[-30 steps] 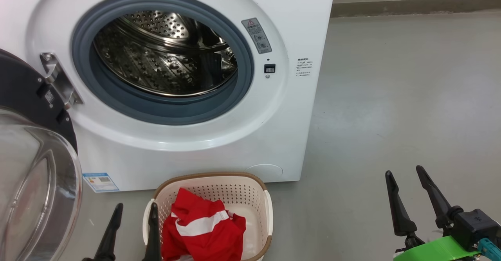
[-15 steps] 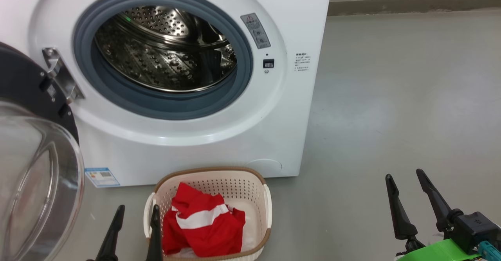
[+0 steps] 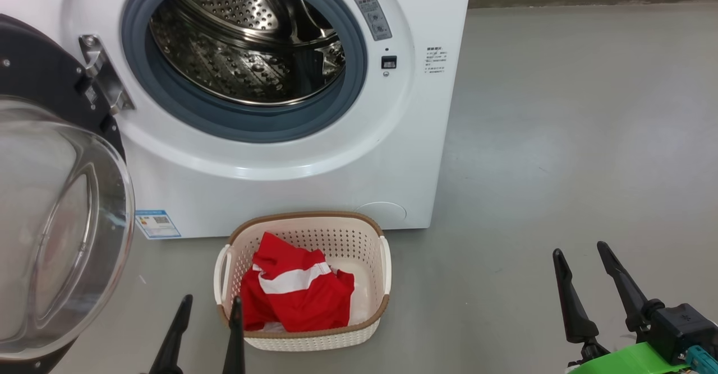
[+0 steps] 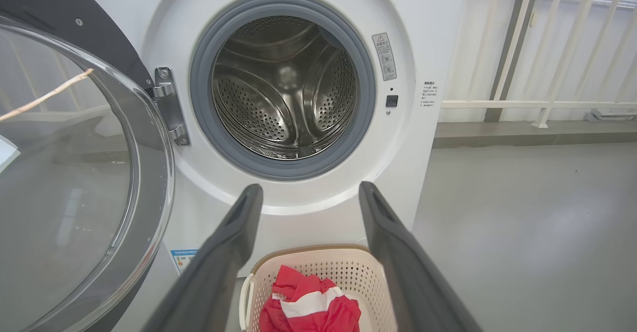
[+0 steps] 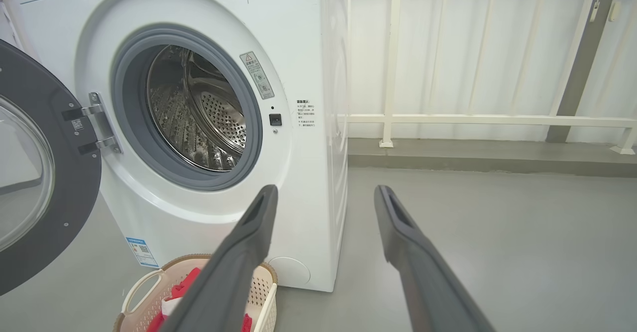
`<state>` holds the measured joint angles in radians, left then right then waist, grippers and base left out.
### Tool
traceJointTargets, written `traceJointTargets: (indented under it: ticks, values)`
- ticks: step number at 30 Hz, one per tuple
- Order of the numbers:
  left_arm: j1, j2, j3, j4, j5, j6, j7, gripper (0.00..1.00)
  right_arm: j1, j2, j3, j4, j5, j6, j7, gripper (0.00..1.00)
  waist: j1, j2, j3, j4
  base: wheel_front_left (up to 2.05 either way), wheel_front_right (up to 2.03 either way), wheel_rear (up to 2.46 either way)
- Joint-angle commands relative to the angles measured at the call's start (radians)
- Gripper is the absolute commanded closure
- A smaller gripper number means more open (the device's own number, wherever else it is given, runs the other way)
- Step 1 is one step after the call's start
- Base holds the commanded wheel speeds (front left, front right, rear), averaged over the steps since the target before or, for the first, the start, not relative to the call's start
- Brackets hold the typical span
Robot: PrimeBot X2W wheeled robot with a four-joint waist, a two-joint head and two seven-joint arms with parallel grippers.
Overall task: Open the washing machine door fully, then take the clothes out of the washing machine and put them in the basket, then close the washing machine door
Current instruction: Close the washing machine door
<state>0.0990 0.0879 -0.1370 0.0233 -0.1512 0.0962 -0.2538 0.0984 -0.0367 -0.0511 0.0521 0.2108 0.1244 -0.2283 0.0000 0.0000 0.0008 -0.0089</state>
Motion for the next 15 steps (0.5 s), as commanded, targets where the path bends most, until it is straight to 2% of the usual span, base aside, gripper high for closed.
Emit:
traceJointTargets:
  ticks: [1,15]
  values:
    - [-0.024,0.011,0.028,-0.019,0.008,0.006,-0.004,0.00,-0.027,-0.013,0.023,-0.027,-0.010,0.006,0.000,0.00,0.0000,0.0000,0.002,0.002,0.00,0.00,0.00]
    - [-0.037,0.023,0.038,-0.054,0.021,0.028,-0.007,0.00,-0.043,-0.013,0.035,-0.013,-0.006,0.006,-0.008,0.00,0.0000,0.0000,0.008,0.034,0.00,0.00,0.00]
